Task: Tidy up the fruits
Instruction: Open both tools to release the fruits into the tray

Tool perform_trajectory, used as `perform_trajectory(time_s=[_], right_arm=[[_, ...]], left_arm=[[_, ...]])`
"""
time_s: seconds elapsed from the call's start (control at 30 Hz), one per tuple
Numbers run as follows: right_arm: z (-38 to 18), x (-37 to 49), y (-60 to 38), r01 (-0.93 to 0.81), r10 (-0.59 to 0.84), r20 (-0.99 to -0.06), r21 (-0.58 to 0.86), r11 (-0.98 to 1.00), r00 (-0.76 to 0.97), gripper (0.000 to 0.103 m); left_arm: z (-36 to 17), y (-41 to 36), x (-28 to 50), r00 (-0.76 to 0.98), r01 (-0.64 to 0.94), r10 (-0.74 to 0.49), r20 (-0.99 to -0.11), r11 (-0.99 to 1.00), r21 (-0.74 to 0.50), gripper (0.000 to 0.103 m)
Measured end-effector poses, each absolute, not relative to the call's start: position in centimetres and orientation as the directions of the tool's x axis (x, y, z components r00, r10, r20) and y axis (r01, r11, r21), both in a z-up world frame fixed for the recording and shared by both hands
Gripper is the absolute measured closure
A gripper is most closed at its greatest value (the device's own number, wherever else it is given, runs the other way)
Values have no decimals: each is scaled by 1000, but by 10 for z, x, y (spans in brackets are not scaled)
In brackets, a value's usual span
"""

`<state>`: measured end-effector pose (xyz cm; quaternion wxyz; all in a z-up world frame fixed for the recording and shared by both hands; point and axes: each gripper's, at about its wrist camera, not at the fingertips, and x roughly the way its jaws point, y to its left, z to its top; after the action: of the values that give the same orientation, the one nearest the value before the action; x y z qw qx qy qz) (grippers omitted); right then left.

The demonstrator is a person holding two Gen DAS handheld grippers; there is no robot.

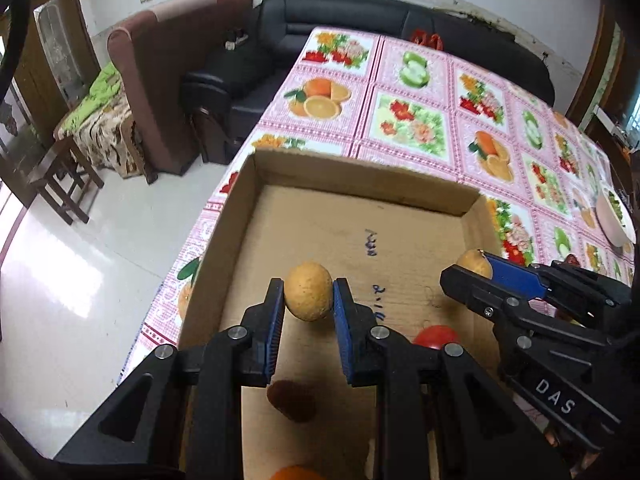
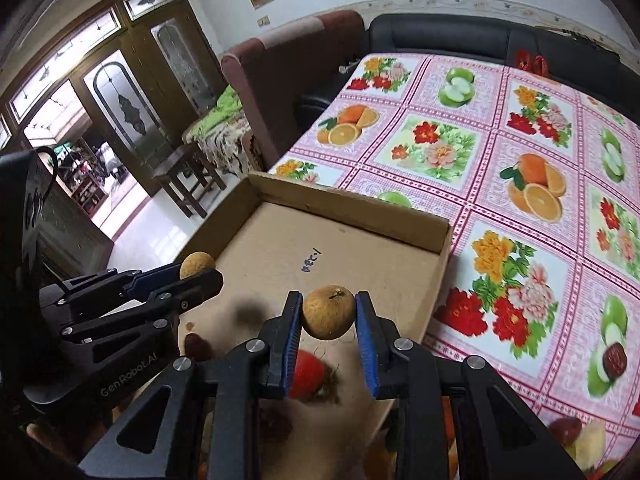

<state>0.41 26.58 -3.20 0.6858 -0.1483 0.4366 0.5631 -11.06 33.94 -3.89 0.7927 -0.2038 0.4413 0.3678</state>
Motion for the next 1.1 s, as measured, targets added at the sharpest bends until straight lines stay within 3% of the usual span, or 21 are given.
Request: perform_trajectory(time_s=[0.23,0.63,0.93,1.0,1.07,1.1], right_arm=[[-47,4,281,-913,597,-802,258,314,-21,76],[-62,3,287,-919,566,-824,228,322,-6,74],[-54,-3,284,-926,578,-816,221,306,-4,60],[-51,-4,281,-926,582,-814,223,306,-4,60],[-46,-5,276,-925,588,-809,225,305,-3,60],[-45,-5,274,-925,590,-807,226,305,-2,60]], left_arm=[[-61,351,-109,311,-777,344,-886,629,-28,81],[-66,352,-106,265,-786,362,-894,618,17,80],[-61,352,-113,267,-801,352,-897,599,-3,79],[-57,348,-116,278,-804,358,-891,595,-12,73],[-51,344,-119,296,-807,368,-882,591,-25,58],[-47,341,-121,303,-808,378,-875,588,-26,57]])
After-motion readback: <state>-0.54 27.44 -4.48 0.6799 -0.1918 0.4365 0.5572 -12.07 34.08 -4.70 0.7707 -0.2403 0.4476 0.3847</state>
